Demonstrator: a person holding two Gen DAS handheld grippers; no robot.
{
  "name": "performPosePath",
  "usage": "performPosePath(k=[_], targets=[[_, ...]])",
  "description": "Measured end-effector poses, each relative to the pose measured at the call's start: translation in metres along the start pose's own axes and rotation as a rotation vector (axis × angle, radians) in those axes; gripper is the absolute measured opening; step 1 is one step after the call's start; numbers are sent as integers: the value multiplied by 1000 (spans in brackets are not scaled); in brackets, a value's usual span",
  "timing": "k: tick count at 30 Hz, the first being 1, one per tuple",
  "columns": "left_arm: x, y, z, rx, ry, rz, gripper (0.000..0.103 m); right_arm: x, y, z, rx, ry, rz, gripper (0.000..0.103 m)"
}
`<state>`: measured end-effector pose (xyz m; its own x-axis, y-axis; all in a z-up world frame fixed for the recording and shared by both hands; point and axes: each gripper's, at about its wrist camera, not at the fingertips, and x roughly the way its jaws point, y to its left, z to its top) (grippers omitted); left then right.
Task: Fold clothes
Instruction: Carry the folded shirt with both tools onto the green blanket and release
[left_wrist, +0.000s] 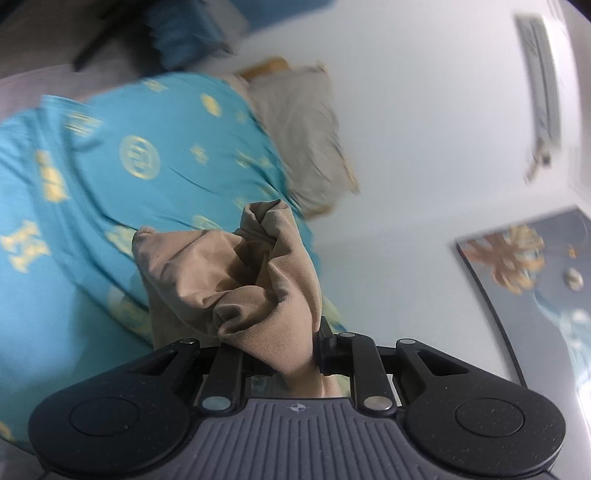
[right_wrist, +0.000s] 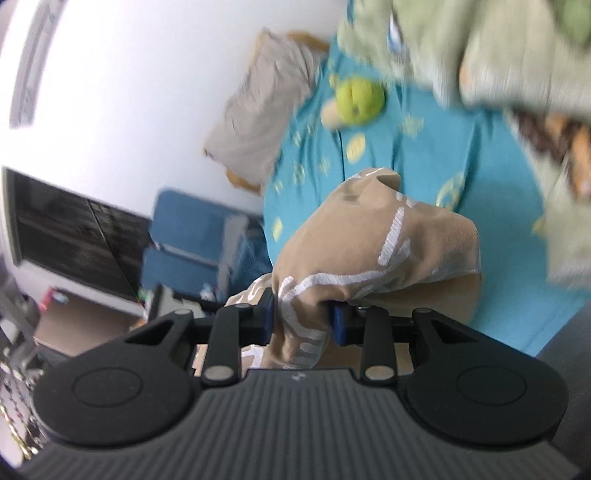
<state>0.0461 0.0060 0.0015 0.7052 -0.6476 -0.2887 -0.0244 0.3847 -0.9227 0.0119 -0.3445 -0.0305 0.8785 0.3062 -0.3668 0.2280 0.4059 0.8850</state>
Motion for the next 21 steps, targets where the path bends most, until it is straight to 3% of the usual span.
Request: performPosePath(k=[7,14,17,21], targets=[[136,-118,-43,77,184,-88,20,-71,19,128,-71,-193,-40,34],[285,-234,-106,134,329,-296,20,-144,59,259,-275,-499,-106,33],[335,-250,-139,173,360,-341,21,-160,57,284,-347,-582,-163,33],[372,-222,-175,253,420,-327,22,-158,20,282,-367,-615,-255,34]])
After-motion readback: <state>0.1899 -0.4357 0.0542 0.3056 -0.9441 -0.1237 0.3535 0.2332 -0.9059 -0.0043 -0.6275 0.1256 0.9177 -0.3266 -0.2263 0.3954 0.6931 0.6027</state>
